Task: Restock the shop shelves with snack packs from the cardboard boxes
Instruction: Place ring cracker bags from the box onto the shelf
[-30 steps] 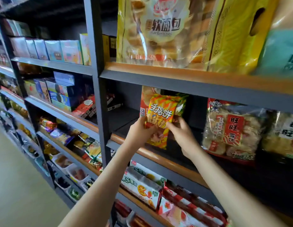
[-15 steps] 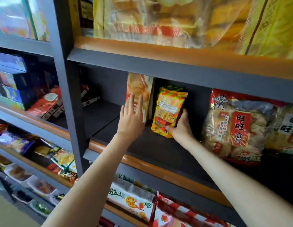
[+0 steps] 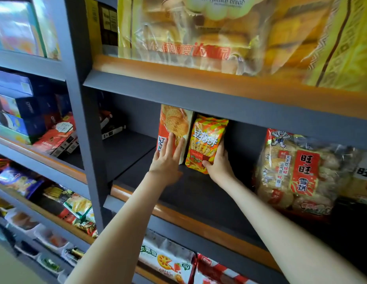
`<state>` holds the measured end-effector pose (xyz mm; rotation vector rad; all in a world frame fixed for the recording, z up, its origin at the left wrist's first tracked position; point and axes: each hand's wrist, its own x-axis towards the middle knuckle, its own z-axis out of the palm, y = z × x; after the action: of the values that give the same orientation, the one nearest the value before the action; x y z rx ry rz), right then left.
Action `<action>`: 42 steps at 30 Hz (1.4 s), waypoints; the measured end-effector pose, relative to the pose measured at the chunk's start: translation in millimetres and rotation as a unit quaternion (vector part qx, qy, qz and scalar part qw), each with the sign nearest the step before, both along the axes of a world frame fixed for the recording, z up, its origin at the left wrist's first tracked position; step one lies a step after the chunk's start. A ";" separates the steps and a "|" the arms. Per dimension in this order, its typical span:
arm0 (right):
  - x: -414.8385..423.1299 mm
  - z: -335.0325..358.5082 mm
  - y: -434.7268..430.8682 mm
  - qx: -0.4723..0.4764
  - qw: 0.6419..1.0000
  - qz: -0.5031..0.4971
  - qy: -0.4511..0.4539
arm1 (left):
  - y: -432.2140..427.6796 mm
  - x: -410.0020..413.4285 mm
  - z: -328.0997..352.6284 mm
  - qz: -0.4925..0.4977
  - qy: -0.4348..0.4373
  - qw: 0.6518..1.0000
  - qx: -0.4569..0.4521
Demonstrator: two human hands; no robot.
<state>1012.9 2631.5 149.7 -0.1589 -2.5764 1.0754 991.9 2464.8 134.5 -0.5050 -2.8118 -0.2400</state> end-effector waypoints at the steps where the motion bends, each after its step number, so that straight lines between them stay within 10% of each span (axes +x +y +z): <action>1: 3.8 0.4 -0.7 -0.003 1.000 -0.003 -0.006 | 2.5 3.2 1.9 0.008 -0.006 1.000 0.008; 9: 65.3 13.0 15.2 0.054 0.998 0.011 -0.013 | 51.1 59.4 11.2 0.006 -0.033 0.973 0.230; 26: 359.5 -19.7 146.6 -0.039 0.987 -0.048 0.146 | 211.3 324.7 -15.0 -0.212 -0.039 0.886 0.410; 33: 521.3 -113.3 235.2 -0.086 0.984 -0.153 -0.018 | 300.3 461.3 -99.8 -0.253 -0.303 0.850 0.348; 42: 657.4 -216.2 324.9 -0.205 0.883 -0.367 -0.210 | 373.5 547.1 -202.1 -0.286 -0.435 0.849 0.089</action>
<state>1670.4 2956.4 -66.6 -1.4791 -2.1989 1.3262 1539.1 2838.4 -67.6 -1.5038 -3.2958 -1.0843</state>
